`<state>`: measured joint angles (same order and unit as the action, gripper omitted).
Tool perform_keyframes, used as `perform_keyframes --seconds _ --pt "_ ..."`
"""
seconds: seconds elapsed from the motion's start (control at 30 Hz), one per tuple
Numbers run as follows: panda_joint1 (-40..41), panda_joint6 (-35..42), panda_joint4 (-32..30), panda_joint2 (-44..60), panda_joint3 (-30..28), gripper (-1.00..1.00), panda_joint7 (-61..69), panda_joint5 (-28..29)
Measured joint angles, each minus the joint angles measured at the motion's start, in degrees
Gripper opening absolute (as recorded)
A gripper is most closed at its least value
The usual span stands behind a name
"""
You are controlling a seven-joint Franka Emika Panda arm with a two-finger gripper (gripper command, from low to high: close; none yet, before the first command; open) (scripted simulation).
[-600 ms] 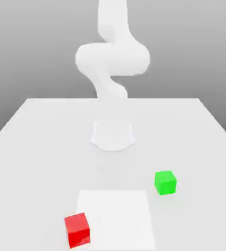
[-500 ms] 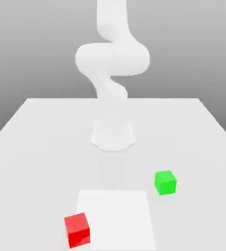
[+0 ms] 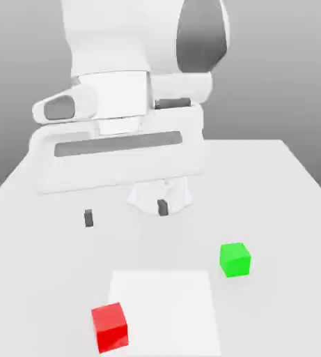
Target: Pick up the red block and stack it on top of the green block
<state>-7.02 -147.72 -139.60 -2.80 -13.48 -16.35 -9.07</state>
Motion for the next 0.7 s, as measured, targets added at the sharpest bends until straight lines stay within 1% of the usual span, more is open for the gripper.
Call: perform_keyframes --seconds 0.1,0.23,0.37,0.4,0.6,0.7 --pt "0.8 -2.4 -1.2 6.0 -0.2 0.00 3.3 0.0" --pt "1.8 -6.0 -2.6 13.8 -0.7 0.00 6.4 1.5" --pt "4.2 -12.2 -1.7 22.0 2.1 0.00 9.6 -1.7" --pt "5.0 -13.8 -1.4 24.0 3.2 -1.00 10.3 -2.7" --pt "5.4 -14.6 -1.2 25.0 3.7 -1.00 10.7 -3.1" --pt "4.3 -11.7 -1.8 21.4 2.1 -1.00 9.2 -1.0"
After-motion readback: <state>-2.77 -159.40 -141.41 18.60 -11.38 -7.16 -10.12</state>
